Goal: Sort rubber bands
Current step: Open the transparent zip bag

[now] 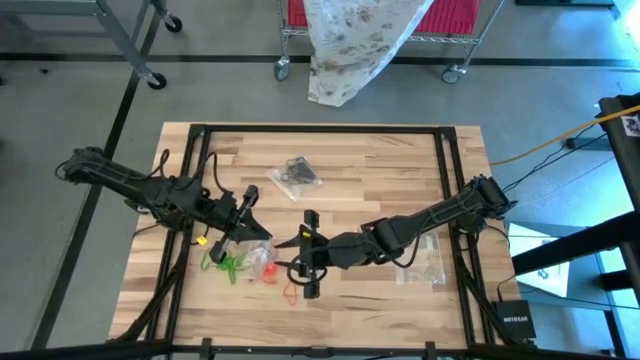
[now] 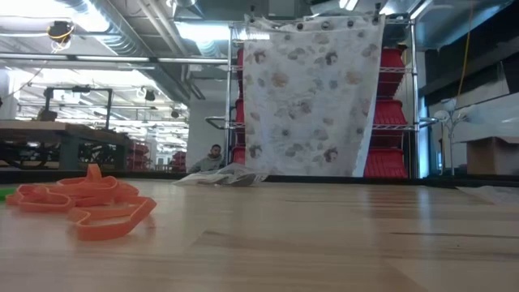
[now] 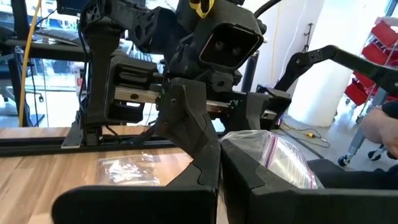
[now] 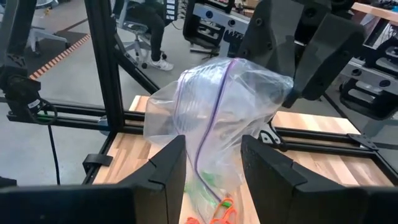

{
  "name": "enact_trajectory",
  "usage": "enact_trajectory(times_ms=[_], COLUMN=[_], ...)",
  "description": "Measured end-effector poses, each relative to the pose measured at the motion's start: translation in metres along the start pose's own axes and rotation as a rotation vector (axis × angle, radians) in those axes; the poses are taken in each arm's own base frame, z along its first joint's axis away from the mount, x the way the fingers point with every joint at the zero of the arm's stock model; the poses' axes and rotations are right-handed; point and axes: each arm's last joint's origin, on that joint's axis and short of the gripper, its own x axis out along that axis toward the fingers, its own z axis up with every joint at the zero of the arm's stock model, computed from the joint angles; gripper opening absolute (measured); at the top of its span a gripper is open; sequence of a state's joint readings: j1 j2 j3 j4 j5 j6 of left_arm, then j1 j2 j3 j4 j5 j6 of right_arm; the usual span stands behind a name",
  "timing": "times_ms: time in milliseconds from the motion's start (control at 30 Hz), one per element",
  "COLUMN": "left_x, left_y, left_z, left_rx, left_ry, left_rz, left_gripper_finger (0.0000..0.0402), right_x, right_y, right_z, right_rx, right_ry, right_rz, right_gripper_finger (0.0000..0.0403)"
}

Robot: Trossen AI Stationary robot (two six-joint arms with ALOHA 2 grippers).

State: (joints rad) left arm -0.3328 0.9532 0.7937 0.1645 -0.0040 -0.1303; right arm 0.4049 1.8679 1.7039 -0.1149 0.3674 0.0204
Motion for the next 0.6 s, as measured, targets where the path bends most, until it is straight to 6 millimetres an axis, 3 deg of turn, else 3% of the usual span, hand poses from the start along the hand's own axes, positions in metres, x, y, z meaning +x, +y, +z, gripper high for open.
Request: enact_trajectory(times_ms=[600], left_x=[0.0091], left_y=[0.0007], left_z=[-0.0033], left_rx=[-0.001], left_ry=[-0.008], left_rz=[0.011], left_gripper_finger=[0.0], right_x=[-0.0033], right_y=[-0.0011], right_z=[-0.0025], right_rx=[-0.021], right_ry=[0.045], right_rz=[-0.011], right_gripper_finger=[0.0147])
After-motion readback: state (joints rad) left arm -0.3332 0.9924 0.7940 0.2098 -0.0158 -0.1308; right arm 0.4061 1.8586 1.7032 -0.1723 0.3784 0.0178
